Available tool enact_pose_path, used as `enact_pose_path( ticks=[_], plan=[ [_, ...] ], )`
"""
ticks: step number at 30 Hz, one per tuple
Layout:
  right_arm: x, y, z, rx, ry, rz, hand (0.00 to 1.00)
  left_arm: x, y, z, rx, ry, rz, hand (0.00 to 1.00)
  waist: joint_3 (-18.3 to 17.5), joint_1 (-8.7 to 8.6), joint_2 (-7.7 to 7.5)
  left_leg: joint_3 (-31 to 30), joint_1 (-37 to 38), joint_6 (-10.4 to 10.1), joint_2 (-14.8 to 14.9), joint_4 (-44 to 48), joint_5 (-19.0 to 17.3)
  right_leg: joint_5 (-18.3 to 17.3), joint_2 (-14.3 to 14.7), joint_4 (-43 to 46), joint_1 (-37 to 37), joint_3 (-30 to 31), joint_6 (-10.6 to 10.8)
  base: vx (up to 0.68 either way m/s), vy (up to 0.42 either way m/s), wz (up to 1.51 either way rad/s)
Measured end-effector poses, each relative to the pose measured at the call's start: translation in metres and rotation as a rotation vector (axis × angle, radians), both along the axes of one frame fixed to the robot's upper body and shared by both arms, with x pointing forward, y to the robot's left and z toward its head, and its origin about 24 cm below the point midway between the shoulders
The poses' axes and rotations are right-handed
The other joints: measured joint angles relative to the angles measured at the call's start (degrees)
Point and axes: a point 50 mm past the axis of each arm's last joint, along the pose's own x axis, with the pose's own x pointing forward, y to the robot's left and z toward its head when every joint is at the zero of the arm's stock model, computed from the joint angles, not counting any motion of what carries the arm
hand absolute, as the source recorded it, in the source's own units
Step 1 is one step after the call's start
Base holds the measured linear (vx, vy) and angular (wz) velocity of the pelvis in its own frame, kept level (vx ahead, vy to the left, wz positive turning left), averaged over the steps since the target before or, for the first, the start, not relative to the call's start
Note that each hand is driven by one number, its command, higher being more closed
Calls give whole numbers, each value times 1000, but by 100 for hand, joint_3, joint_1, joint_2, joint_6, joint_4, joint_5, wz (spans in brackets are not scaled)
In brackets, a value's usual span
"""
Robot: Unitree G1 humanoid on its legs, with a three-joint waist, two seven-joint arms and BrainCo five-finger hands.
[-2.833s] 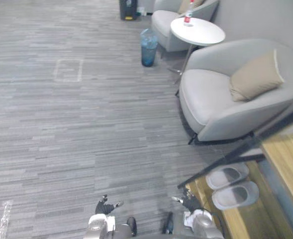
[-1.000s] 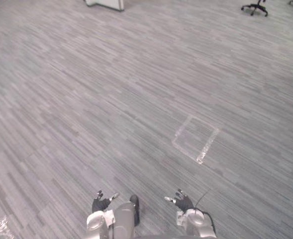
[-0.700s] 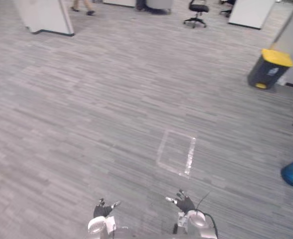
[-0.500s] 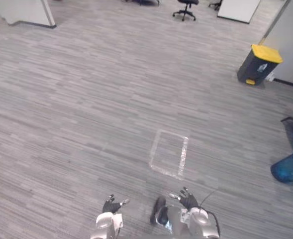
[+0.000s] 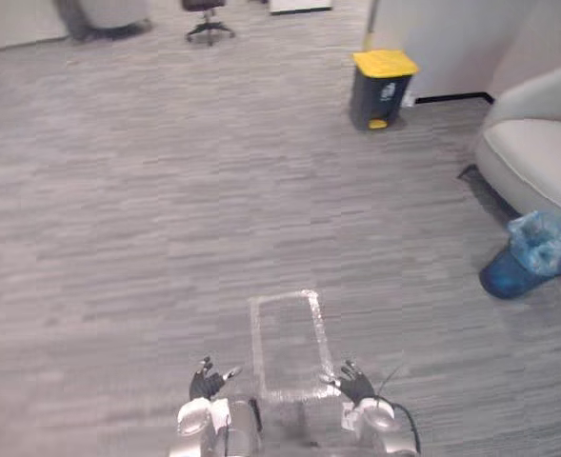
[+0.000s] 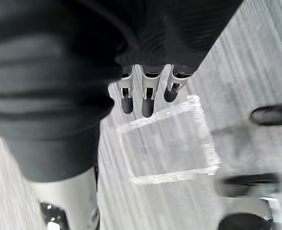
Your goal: Organize the slippers on the shoe rack
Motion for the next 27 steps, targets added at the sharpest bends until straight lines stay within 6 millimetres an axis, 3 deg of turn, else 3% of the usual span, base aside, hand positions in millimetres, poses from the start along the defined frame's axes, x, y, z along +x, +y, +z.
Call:
enact_pose_path(
  ticks=[1, 2, 3, 5, 7, 9, 10, 11, 13, 14, 15, 16, 18, 19, 21, 23, 25, 27],
  plan=[
    [-3, -1, -2, -2, 11, -3, 0, -3, 0, -2, -1, 13, 1, 0, -50, 0, 78, -148, -9, 12, 27, -133, 229, -129, 0, 38, 63, 168, 90, 430, 308, -130],
    [-10, -1, -5, -2, 34, -2, 0, -5, 2, -3, 4, 21, 7, 0, -134, 0, 118, -96, 50, -113, 40, 37, 696, -276, -71, 143, 130, 361, 183, 578, 427, -116],
    [-21, 1, -10, 1, 76, 7, 0, -7, 6, -3, 17, 29, 16, 0, -257, -12, -34, 211, 99, -96, 22, 251, 635, -360, -247, 434, 72, 499, 325, 590, 414, -126],
    [-24, 2, -11, -1, 82, 16, 0, -8, 10, -3, 25, 30, 27, 0, -298, 86, -213, 743, 442, 65, 22, 311, 347, -316, -445, 1489, -357, 575, 454, 610, 424, -133],
    [-26, 0, -11, -4, 81, 10, 0, -7, 11, -4, 30, 39, 13, 0, -286, 77, -265, 1212, 1061, 232, -38, 241, 12, 18, -648, 3466, -1131, 404, 1004, 452, 351, -109],
    [-22, -2, -9, -5, 60, -4, 0, -7, 4, -7, 22, 59, -24, 0, -246, -29, -239, 1361, 1682, 328, -121, -19, -121, -43, -1004, 4549, -1598, -359, 923, 378, 274, -43],
    [-20, -4, -7, -6, 48, -10, 0, -8, -1, -8, 15, 68, -44, 0, -225, -94, -186, 1414, 2066, 376, -124, -272, -181, -141, -1158, 4781, -1873, -917, 765, 354, 206, -16],
    [-19, -5, -7, -8, 44, -15, 0, -9, -2, -9, 12, 72, -45, 0, -221, -104, -201, 1458, 2297, 383, -116, -486, -185, -238, -1190, 4655, -2042, -1242, 606, 263, 137, -7],
    [-19, -10, -7, -17, 44, -33, 0, -10, -3, -10, 8, 83, -47, 0, -220, -131, -216, 1501, 2630, 380, -86, -796, -184, -257, -1160, 3741, -2233, -1831, 560, 230, 59, 5],
    [-17, -12, -7, -16, 41, -41, 0, -11, -3, -11, 8, 89, -50, 0, -221, -159, -216, 1526, 2722, 359, -96, -904, -185, -59, -1152, 3018, -2254, -2205, 481, 292, 36, 1],
    [-17, -12, -9, -14, 55, -49, 0, -10, -2, -12, 12, 91, -54, 0, -215, -146, -251, 1536, 2815, 289, -162, -1015, -195, 526, -1119, 2208, -2257, -2542, 261, 320, 11, -16],
    [-18, -13, -11, -15, 67, -49, 0, -9, 1, -12, 16, 93, -53, 0, -226, -125, -370, 1502, 2927, 173, -337, -1069, -271, 888, -1114, 1761, -2273, -2659, -23, 403, -19, -37],
    [-16, -24, -10, -36, 65, -69, 0, -15, -4, -15, -5, 118, -45, 0, -275, -145, -62, 1481, 2995, 151, -134, -1037, -282, 855, -882, 1470, -2084, -2666, 19, 329, -64, -34],
    [-16, -26, -10, -36, 66, -85, 0, -16, -7, -15, -6, 120, -49, 0, -280, -192, 1, 1484, 2947, 109, -29, -723, -307, 832, -754, 1205, -1924, -2669, 50, 289, -99, -10],
    [-17, -27, -10, -42, 68, -82, 0, -10, -4, -12, -5, 91, -31, 0, -230, -182, -41, 1368, 2341, 0, 192, 830, -364, 769, -633, 904, -1668, -2629, 66, 264, -111, -14],
    [-20, -22, -12, -41, 75, -49, 0, -11, -1, -9, -3, 71, -1, 0, -202, -94, -19, 1078, 1574, 28, 581, 2852, 58, 618, -373, 767, -1342, -2278, -64, 260, -43, -79],
    [-21, -22, -12, -40, 81, -56, 0, -12, 1, -9, 4, 71, -2, 0, -225, -37, 0, 950, 1295, 42, 619, 3138, -386, 514, -274, 788, -1199, -1806, -92, 304, 55, -129],
    [-20, -22, -12, -40, 80, -61, 0, -12, 1, -9, 8, 72, -8, 0, -228, -40, -18, 776, 1092, 57, 504, 2475, -671, 521, -264, 784, -1192, -1303, -8, 225, 77, -140]
  ],
)
